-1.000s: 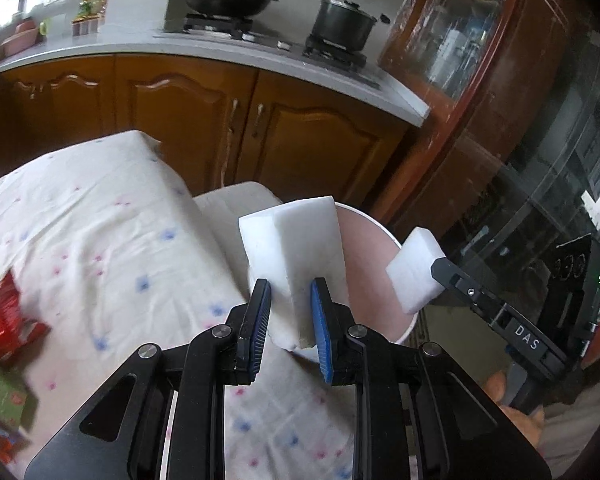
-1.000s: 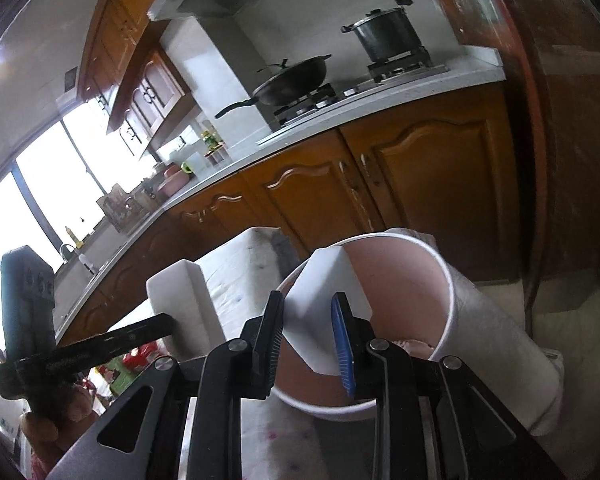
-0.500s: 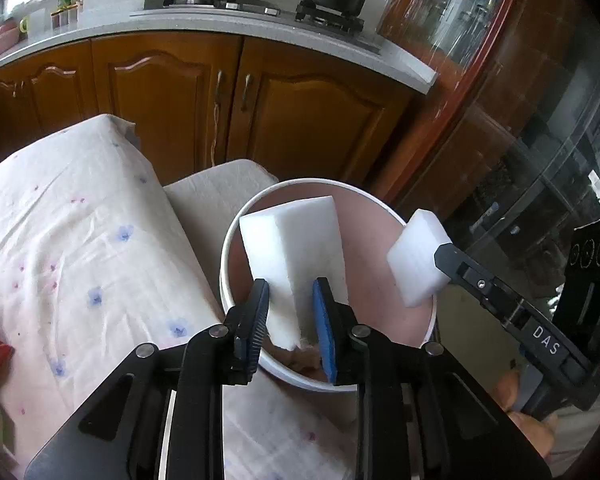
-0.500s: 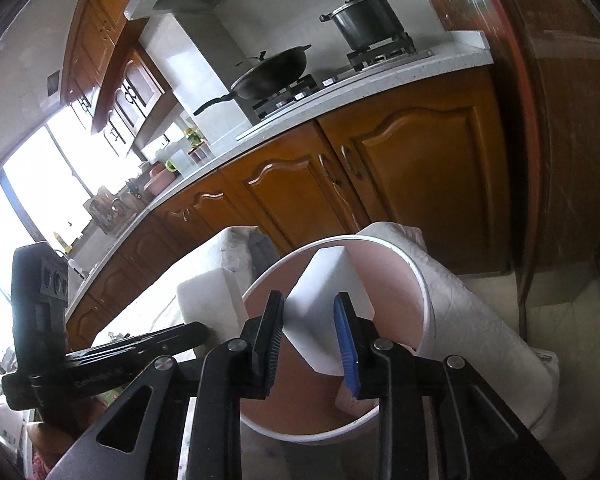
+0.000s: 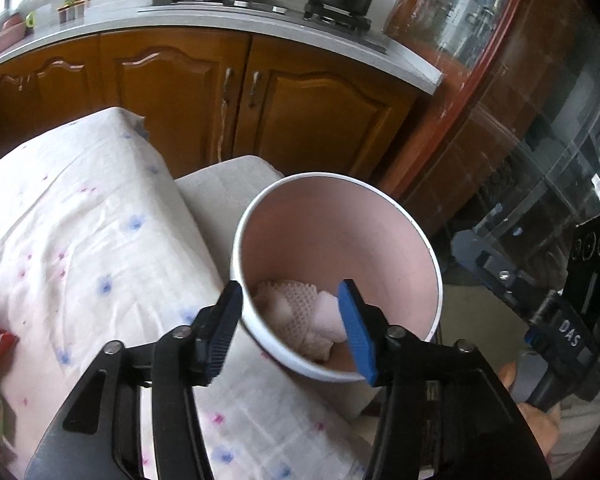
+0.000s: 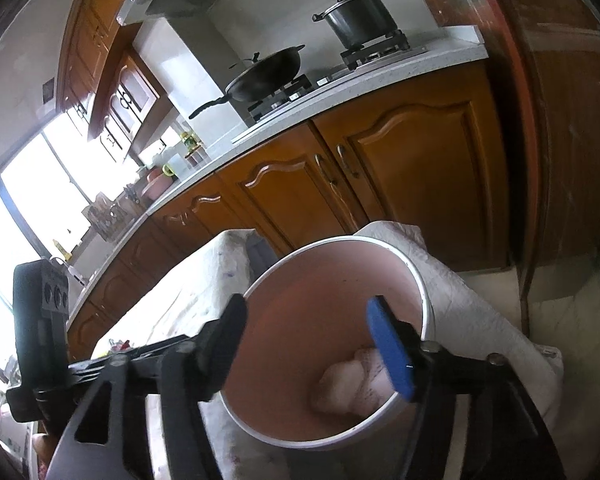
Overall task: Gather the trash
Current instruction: 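Move both open tools back over the remaining wrappers on the table, then grasp the orange snack wrapper with the left tool while the right tool grasps the red chip bag, then carry both wrappers to the pink bin and open the right tool to drop the red bag, then open the left tool over the bin to drop the orange wrapper, then return both tools to the table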
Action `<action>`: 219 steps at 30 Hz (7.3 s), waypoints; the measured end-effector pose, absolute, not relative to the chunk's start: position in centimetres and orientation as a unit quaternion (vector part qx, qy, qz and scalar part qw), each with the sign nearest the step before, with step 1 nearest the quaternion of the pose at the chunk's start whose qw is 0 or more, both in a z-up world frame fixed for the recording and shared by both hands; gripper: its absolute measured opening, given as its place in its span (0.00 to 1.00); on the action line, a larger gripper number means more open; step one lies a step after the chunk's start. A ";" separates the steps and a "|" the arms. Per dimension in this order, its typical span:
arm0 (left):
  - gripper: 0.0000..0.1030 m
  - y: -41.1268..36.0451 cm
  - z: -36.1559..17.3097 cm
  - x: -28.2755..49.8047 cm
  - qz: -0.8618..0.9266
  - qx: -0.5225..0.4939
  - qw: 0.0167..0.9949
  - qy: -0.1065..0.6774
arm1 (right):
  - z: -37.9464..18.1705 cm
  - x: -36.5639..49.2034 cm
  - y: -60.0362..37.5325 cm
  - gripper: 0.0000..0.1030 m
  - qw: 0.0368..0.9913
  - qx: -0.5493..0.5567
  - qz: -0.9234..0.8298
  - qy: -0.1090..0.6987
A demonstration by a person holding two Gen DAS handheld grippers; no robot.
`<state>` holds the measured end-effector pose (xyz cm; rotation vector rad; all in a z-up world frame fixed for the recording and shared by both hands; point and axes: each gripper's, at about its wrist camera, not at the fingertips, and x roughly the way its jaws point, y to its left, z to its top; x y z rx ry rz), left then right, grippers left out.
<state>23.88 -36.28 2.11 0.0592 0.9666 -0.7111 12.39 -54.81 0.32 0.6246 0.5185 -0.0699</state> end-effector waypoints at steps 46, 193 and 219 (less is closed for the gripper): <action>0.70 -5.9 4.0 17.6 -0.137 -0.105 0.904 0.392 | 3.5 12.8 -37.3 0.92 0.927 0.247 0.109 0.261; 0.18 -39.3 2.4 24.0 -0.360 0.053 0.827 0.429 | 0.3 12.5 -54.9 0.43 0.913 0.276 -0.040 0.297; 0.45 -31.0 3.5 22.1 -0.318 -0.001 0.849 0.422 | 1.1 9.8 -53.6 0.89 0.913 0.326 -0.019 0.244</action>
